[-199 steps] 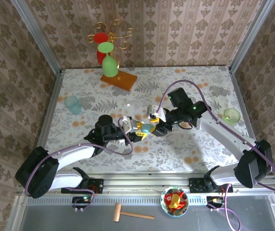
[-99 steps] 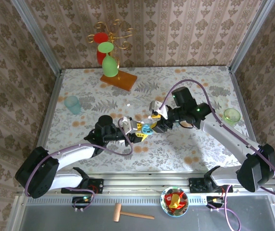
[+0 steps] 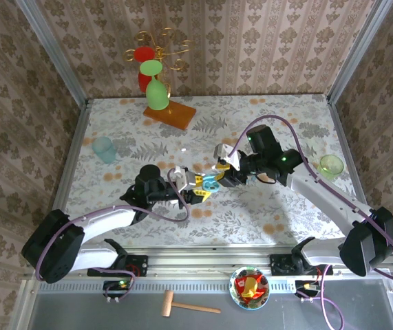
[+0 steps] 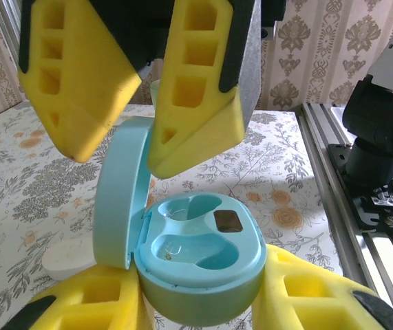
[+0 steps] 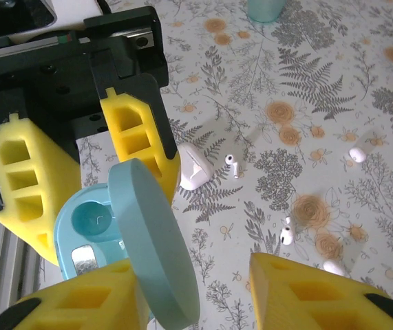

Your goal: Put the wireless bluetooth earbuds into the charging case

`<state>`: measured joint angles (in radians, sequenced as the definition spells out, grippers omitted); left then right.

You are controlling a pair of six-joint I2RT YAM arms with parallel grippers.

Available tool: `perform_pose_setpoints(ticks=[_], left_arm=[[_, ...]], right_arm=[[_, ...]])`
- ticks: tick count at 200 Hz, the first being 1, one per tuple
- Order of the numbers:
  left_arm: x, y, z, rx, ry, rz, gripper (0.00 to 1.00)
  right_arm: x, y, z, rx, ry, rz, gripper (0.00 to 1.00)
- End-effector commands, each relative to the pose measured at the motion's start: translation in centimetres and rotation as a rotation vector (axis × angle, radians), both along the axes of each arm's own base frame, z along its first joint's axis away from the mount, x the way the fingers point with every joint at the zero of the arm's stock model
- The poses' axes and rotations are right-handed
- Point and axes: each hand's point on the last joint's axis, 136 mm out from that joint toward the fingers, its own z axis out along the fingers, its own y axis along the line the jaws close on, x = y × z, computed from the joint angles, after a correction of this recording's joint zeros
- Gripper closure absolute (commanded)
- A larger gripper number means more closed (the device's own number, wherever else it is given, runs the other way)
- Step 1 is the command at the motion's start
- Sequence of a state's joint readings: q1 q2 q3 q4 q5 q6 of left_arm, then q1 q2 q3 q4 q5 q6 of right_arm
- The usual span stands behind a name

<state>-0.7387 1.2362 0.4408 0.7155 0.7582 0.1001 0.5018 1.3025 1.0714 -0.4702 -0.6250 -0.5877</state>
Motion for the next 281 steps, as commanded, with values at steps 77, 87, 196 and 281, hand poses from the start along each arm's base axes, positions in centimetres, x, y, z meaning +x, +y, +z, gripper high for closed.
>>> perform_pose_setpoints(ticks=[77,87,196,281], left_arm=[[-0.4,-0.5,1.9,-0.065,-0.02,-0.05,0.77],[-0.3,-0.5,1.8,-0.065,-0.019,-0.045,0.76],[1.5,-1.2,1.9,-0.098,0.037,0.013,0.21],[1.5,-1.5,2.5,-0.136,0.043,-0.001,0.41]], right_arm=[[-0.9,0.4,-0.3,-0.001,0.019,0.072,0.92],[-0.9,0.4,-0.2,0.002,0.008,0.07,0.95],[1.2,0.1,1.6,0.007,-0.167,-0.065,0.96],[0.9,0.4,1.2,0.009,-0.156,-0.057,0.96]])
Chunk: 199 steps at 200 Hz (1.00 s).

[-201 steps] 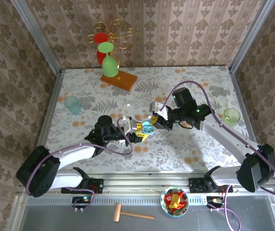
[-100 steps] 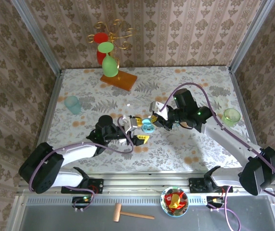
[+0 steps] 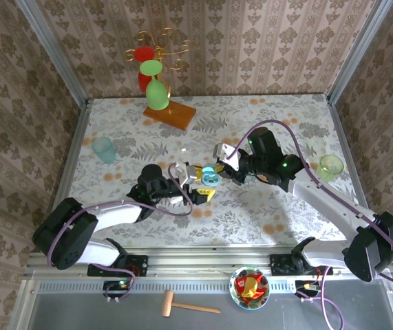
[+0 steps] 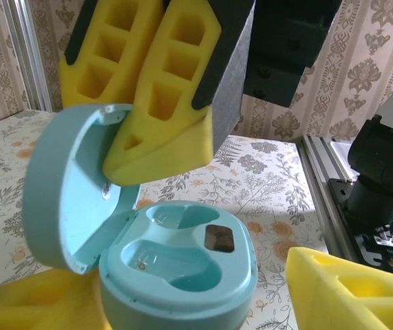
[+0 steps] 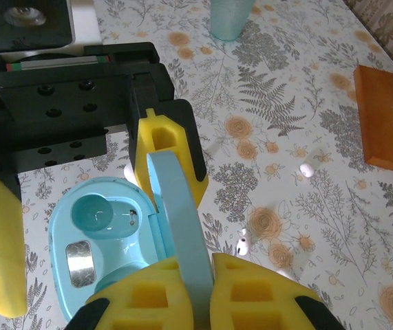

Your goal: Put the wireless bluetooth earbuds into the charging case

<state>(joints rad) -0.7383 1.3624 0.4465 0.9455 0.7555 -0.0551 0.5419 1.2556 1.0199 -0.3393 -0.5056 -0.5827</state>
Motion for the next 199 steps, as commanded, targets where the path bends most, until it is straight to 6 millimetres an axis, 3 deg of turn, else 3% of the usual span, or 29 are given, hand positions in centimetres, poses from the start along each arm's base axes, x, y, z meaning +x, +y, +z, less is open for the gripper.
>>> perform_pose_setpoints(ticks=[1,28,68,88,99,118,136,155,199], left_arm=[[0.1,-0.4,1.9,-0.051,-0.031,-0.014,0.41],[0.2,-0.4,1.9,-0.05,-0.03,-0.015,0.44],[0.1,-0.5,2.0,-0.051,-0.031,-0.027,0.59],[0.0,-0.5,1.8,-0.048,-0.028,-0.027,0.62],[0.1,-0.4,1.8,-0.047,-0.029,-0.022,0.6],[0.3,-0.4,1.6,-0.044,-0.027,-0.008,0.39],[0.5,-0.3,1.5,-0.04,-0.012,0.005,0.28],[0.7,-0.4,1.4,-0.037,-0.008,0.014,0.27],[1.1,-0.4,1.8,-0.05,-0.016,0.036,0.35]], right_arm=[[-0.2,0.1,0.3,0.013,-0.011,-0.004,0.96],[-0.2,0.1,0.4,0.014,-0.011,0.001,0.96],[-0.3,0.1,0.2,0.01,-0.005,0.002,0.96],[-0.4,0.1,0.2,0.011,-0.005,0.003,0.96],[-0.4,0.1,0.2,0.013,-0.004,0.001,0.96],[-0.1,-0.1,0.5,0.017,-0.017,-0.021,0.95],[0.3,-0.3,0.9,0.028,-0.047,-0.047,0.94],[0.3,-0.4,1.0,0.033,-0.054,-0.054,0.94],[0.3,-0.2,1.2,0.053,-0.049,-0.058,0.95]])
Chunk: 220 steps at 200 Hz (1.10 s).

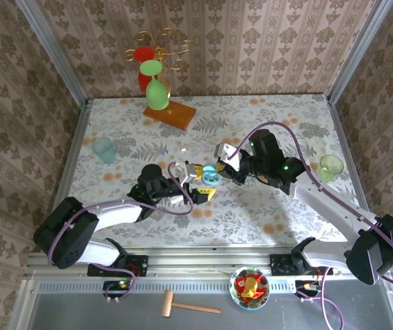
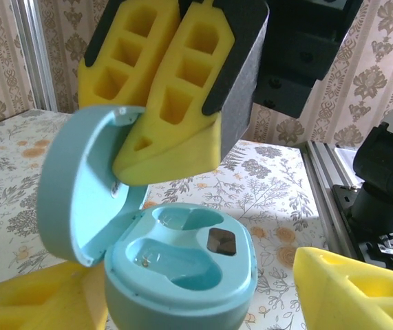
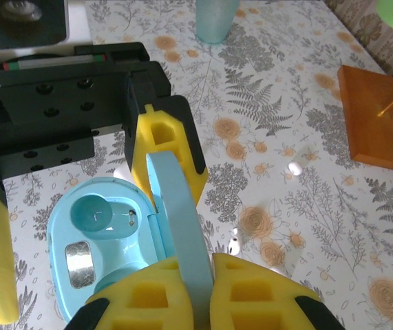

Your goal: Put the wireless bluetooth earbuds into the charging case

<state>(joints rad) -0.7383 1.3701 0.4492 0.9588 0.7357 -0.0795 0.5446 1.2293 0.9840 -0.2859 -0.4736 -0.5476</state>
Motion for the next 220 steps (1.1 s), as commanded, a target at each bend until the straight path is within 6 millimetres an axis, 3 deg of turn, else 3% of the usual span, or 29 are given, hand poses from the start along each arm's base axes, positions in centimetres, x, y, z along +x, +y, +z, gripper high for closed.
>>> perform_pose_setpoints(ticks=[1,67,141,175,195,220], left_arm=[[0.65,-0.3,1.73,-0.042,-0.034,0.016,0.35],[0.71,-0.37,2.11,-0.056,-0.041,0.017,0.39],[0.65,-0.43,1.91,-0.05,-0.042,0.006,0.62],[0.76,-0.44,1.86,-0.049,-0.042,0.012,0.58],[0.74,-0.44,1.89,-0.05,-0.043,0.007,0.64],[0.63,-0.46,1.85,-0.051,-0.045,0.0,0.65]], right_arm=[[0.03,0.05,1.05,0.034,-0.029,-0.016,0.95],[-0.06,0.09,0.84,0.027,-0.023,-0.008,0.95],[-0.12,0.08,0.91,0.025,-0.022,-0.006,0.95],[-0.14,0.01,0.92,0.022,-0.022,-0.007,0.95],[-0.17,-0.01,1.12,0.027,-0.023,-0.01,0.95],[-0.26,-0.03,1.16,0.029,-0.02,-0.01,0.87]])
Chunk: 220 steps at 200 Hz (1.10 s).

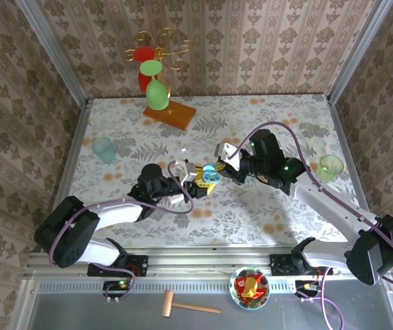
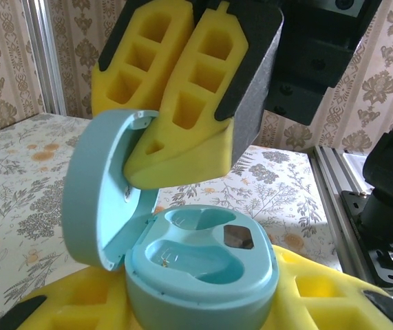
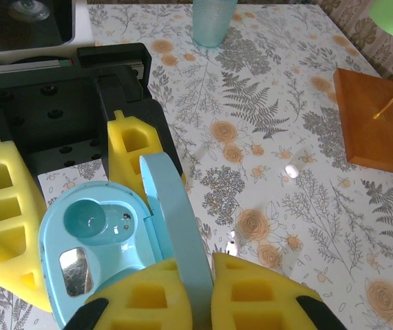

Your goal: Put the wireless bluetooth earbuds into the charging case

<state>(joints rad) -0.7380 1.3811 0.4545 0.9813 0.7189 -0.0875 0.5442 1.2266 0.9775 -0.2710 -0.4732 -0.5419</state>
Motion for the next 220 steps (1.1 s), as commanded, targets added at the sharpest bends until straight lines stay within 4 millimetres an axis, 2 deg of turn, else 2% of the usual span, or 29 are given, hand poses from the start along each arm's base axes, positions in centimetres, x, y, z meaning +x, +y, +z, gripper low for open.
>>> perform_pose_setpoints(ticks=[1,24,54,68,84,112,132,142,166,198,220], left_arm=[[0.2,-0.4,1.6,-0.038,-0.04,-0.017,0.65],[0.2,-0.3,1.6,-0.041,-0.042,-0.018,0.66],[0.1,-0.1,1.4,-0.041,-0.037,-0.019,0.66],[0.2,0.0,1.2,-0.042,-0.034,-0.015,0.66],[0.4,0.2,1.2,-0.044,-0.032,-0.006,0.66],[0.8,0.7,1.3,-0.059,-0.028,0.01,0.66],[1.0,1.0,1.4,-0.067,-0.026,0.016,0.66],[1.0,1.1,1.4,-0.067,-0.026,0.017,0.66],[1.1,1.4,1.5,-0.071,-0.032,0.022,0.66],[1.1,1.6,1.7,-0.078,-0.036,0.017,0.66],[1.1,1.7,1.7,-0.08,-0.034,0.015,0.66]], right_arm=[[-0.3,-0.1,1.1,0.022,-0.014,-0.007,0.87],[-0.4,0.0,1.4,0.032,-0.012,-0.01,0.74],[-0.6,-0.1,1.9,0.056,-0.009,-0.018,0.41],[-0.7,-0.3,2.2,0.071,-0.009,-0.024,0.32],[-1.0,-0.7,2.6,0.106,-0.011,-0.021,0.25],[-0.9,-1.7,4.1,0.223,0.003,-0.072,0.2],[0.4,-3.4,5.1,0.322,0.042,-0.22,0.16],[1.2,-4.7,5.0,0.357,0.071,-0.318,0.14],[3.7,-8.6,3.2,0.451,0.164,-0.589,0.13],[5.5,-12.4,-2.1,0.45,0.317,-0.844,0.17],[6.0,-14.0,-6.2,0.324,0.413,-0.976,0.22]])
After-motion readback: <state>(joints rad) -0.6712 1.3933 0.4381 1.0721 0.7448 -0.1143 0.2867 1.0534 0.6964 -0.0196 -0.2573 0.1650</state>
